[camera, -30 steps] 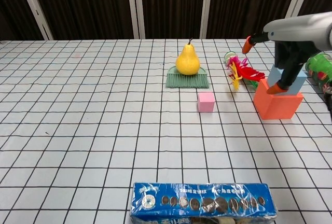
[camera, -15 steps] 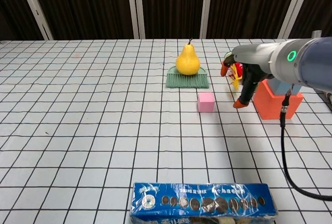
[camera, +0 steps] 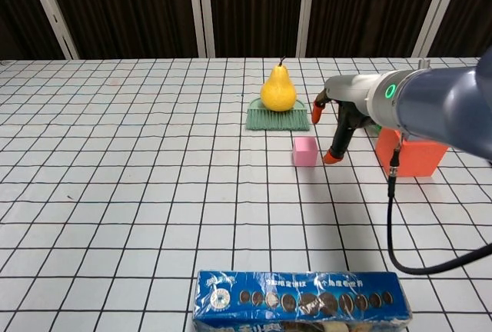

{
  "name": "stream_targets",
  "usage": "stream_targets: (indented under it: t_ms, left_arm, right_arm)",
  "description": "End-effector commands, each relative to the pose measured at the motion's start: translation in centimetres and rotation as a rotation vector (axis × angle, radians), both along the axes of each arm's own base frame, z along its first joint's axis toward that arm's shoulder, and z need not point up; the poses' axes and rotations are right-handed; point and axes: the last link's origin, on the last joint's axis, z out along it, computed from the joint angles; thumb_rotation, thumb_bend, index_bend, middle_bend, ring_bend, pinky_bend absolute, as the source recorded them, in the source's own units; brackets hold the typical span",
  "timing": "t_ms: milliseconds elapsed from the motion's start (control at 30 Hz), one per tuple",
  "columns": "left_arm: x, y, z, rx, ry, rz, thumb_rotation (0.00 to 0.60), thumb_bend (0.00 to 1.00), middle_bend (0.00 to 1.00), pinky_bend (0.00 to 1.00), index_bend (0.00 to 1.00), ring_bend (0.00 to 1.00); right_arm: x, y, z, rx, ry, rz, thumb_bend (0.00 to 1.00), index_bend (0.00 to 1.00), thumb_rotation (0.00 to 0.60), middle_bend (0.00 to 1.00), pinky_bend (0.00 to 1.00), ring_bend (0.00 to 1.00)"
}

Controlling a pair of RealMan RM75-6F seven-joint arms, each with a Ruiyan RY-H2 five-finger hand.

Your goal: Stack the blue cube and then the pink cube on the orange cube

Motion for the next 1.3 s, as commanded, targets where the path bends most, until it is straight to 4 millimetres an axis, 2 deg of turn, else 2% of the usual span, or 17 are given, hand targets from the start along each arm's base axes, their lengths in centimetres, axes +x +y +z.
stream_targets:
  t_ms: [33, 633, 1300]
  left_arm:
    - [0.0, 0.0, 0.1, 0.001, -0.001, -0.001, 0.600, 0.58, 0.06, 0.00, 0.18, 0.00]
    - [-0.2, 0.0, 0.5, 0.007, -0.018, 0.003, 0.600, 0.58, 0.06, 0.00, 0.18, 0.00]
    - [-0.3, 0.1, 0.4, 0.005, -0.012, 0.011, 0.600, 0.58, 0.06, 0.00, 0.18, 0.00]
  right_arm:
    - [0.4, -0.2, -0.7, -0.001, -0.008, 0.000, 0.27, 0.29, 0.600, 1.00, 1.00, 1.00]
    - [1.0, -0.8, -3.3, -0.008, -0.009, -0.013, 0.27, 0.32, 0.600, 1.00, 1.00, 1.00]
    - [0.1, -2.0, -4.2, -0.009, -0.022, -0.036, 0.27, 0.43, 0.600, 1.00, 1.00, 1.00]
